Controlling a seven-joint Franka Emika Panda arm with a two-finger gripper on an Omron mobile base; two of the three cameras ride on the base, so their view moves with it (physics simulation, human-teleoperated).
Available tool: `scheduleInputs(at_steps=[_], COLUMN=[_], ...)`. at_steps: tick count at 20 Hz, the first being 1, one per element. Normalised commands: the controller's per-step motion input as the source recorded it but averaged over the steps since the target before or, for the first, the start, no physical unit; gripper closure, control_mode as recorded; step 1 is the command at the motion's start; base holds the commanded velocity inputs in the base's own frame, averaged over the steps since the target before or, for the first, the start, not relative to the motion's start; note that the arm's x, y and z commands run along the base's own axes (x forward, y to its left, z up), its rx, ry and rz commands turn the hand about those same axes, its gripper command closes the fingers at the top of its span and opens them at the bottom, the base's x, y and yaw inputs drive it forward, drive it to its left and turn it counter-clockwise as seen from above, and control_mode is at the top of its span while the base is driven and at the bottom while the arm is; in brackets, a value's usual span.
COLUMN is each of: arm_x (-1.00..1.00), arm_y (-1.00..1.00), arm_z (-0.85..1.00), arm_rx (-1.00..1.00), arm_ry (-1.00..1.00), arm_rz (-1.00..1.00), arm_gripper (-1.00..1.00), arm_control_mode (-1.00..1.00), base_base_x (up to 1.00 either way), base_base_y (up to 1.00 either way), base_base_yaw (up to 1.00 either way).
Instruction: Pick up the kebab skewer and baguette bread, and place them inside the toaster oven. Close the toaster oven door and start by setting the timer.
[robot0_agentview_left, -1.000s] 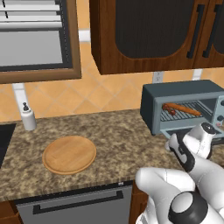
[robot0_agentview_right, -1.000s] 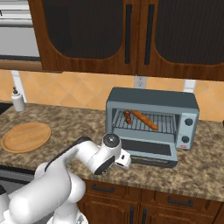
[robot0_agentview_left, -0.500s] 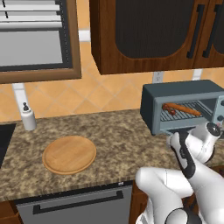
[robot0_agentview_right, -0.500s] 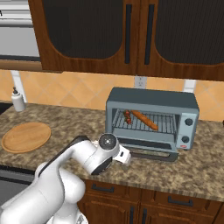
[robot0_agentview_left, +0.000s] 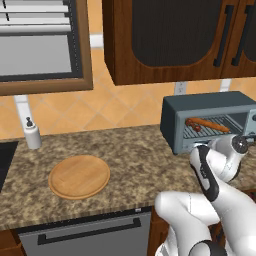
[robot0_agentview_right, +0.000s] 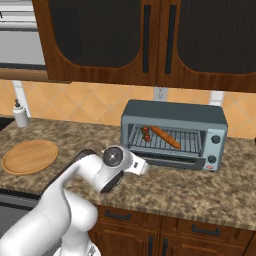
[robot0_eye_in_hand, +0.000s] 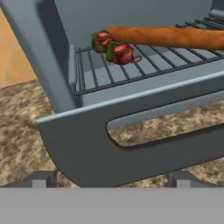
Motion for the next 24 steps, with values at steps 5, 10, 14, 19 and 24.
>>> scheduleInputs(at_steps=[5,10,14,19,24], arm_x=[0.50,0.61,0.59,0.41,0.29], arm_y=[0.25,0.12,0.00,0.00,0.00], arm_z=[0.03,0.00,0.20,0.05,0.00], arm_rx=[-0.16,-0.14,-0.10,-0.08,-0.06], arm_ry=[-0.04,0.00,0.00,0.00,0.00], arm_rz=[-0.10,-0.08,-0.05,-0.04,-0.01], arm_gripper=[-1.00,-1.00,-1.00,-1.00,-1.00], arm_control_mode=[-1.00,-1.00,-1.00,-1.00,-1.00], base_base_x=[0.00,0.00,0.00,0.00,0.00], base_base_y=[0.00,0.00,0.00,0.00,0.00], base_base_yaw=[0.00,0.00,0.00,0.00,0.00])
